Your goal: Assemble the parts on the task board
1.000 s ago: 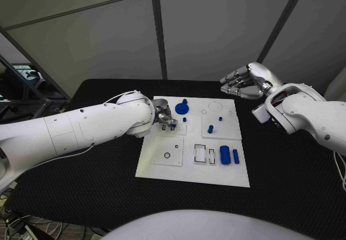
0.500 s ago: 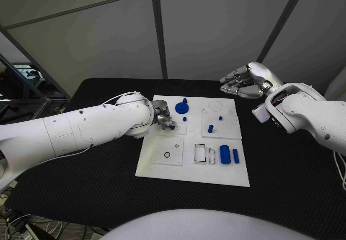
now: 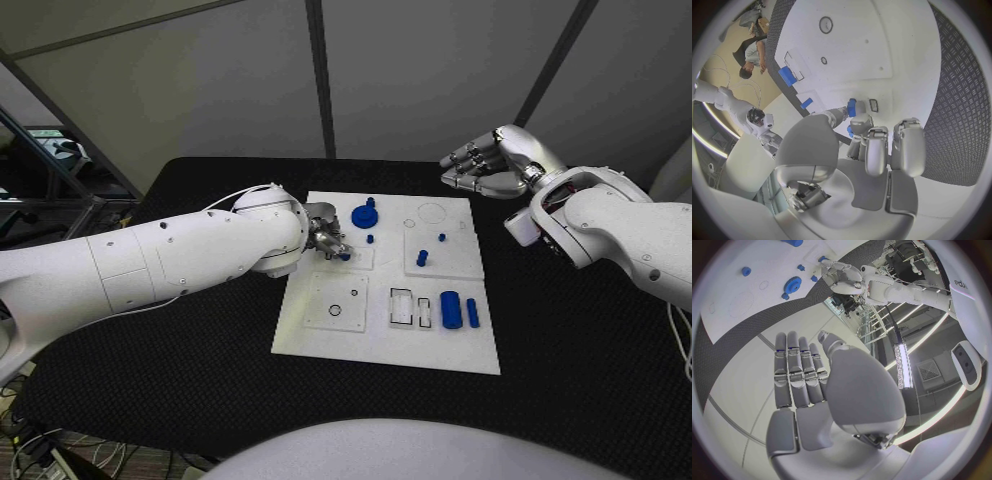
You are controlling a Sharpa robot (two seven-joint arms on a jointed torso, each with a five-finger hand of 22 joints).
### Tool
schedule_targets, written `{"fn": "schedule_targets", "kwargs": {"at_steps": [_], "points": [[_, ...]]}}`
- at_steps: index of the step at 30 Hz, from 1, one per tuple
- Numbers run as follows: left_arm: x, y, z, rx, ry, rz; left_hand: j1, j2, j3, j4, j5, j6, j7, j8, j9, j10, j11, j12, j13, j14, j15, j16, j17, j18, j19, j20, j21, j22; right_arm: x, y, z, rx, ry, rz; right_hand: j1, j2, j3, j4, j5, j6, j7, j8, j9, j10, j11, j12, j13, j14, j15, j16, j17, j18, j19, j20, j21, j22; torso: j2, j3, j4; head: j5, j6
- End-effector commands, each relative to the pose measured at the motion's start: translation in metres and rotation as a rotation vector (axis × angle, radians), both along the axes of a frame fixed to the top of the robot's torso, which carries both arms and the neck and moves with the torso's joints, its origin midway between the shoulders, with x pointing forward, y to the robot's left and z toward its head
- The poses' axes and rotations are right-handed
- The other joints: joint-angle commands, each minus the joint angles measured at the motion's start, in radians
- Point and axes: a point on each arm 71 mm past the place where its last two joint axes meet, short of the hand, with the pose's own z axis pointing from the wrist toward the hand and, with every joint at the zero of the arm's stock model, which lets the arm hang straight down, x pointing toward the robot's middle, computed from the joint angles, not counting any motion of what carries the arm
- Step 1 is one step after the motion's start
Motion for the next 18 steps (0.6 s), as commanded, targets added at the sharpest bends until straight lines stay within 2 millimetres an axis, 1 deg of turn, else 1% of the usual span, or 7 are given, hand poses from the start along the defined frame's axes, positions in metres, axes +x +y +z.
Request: {"fn": "schedule_targets", "kwargs": {"at_steps": [1,7,10,13,18], "points": [[-0.0021,-0.0014,-0.0012,0.017,0.015,-0.02,-0.003,0.01,0.197,-0.189,0.003,0.001,-0.007,0.007,0.001,0.006,0.001,0.005,0.001,0.099,-0.008,-0.004,0.242,-0.011,0.016,-0.003,-0.004,0.05,0.0,0.0011,0.0009,-0.002,0.0,0.008,-0.012,0.0,-0.007,0.001,0.006,-0.009,0.0,-0.004,-0.001,-0.007,0.002,-0.004,-0.001,0.002,0.005,-0.006,-0.001,0.009,-0.001,0.008,-0.006,-0.001,0.0,0.0,0.0011,-0.001,-0.001],[-0.0026,-0.0017,-0.0014,0.018,0.018,-0.023,-0.007,0.007,0.202,-0.192,0.005,0.002,-0.007,0.009,0.004,0.007,0.001,0.007,0.002,0.099,-0.008,-0.003,0.243,-0.011,0.017,-0.003,-0.003,0.052,0.0001,0.0012,0.0007,-0.002,0.0,0.008,-0.012,0.0,-0.007,0.001,0.006,-0.009,0.0,-0.004,-0.001,-0.007,0.002,-0.004,-0.001,0.002,0.005,-0.006,-0.001,0.009,-0.001,0.008,-0.006,-0.001,0.001,-0.0002,0.0,-0.002,-0.002],[-0.0024,-0.0018,-0.0016,0.018,0.018,-0.023,-0.023,-0.003,0.205,-0.194,0.02,0.006,-0.01,0.013,0.008,0.01,-0.001,0.008,0.003,0.1,-0.009,-0.002,0.245,-0.012,0.018,-0.004,-0.001,0.055,0.0002,0.0011,0.0007,-0.002,0.001,0.008,-0.012,0.0,-0.007,0.001,0.006,-0.009,0.0,-0.004,-0.001,-0.007,0.002,-0.004,-0.001,0.002,0.005,-0.006,-0.001,0.009,-0.001,0.008,-0.006,-0.001,0.001,0.0002,-0.0001,-0.002,-0.002],[-0.002,-0.0018,-0.002,0.02,0.021,-0.024,-0.054,-0.013,0.191,-0.183,0.022,0.016,-0.016,0.017,0.011,0.014,-0.005,0.012,0.006,0.1,-0.011,-0.002,0.246,-0.012,0.018,-0.005,-0.002,0.056,0.0004,0.0011,0.0006,-0.003,0.001,0.008,-0.013,0.001,-0.007,0.001,0.006,-0.008,-0.001,-0.003,-0.001,-0.007,0.002,-0.003,-0.001,0.003,0.005,-0.006,-0.001,0.009,0.0,0.008,-0.007,-0.002,0.001,-0.0002,0.0002,-0.002,-0.003],[-0.0017,-0.0025,-0.0029,0.027,0.031,-0.03,-0.092,-0.018,0.166,-0.166,0.021,0.025,-0.024,0.015,0.012,0.019,-0.01,0.018,0.013,0.1,-0.016,0.0,0.247,-0.013,0.02,-0.009,0.0,0.06,0.0002,0.0009,0.0006,-0.003,0.002,0.008,-0.014,0.001,-0.008,0.002,0.006,-0.009,-0.001,-0.003,-0.001,-0.007,0.002,-0.003,-0.001,0.003,0.005,-0.007,-0.002,0.009,0.0,0.008,-0.008,-0.003,0.001,0.0001,0.0007,-0.002,-0.006]]}}
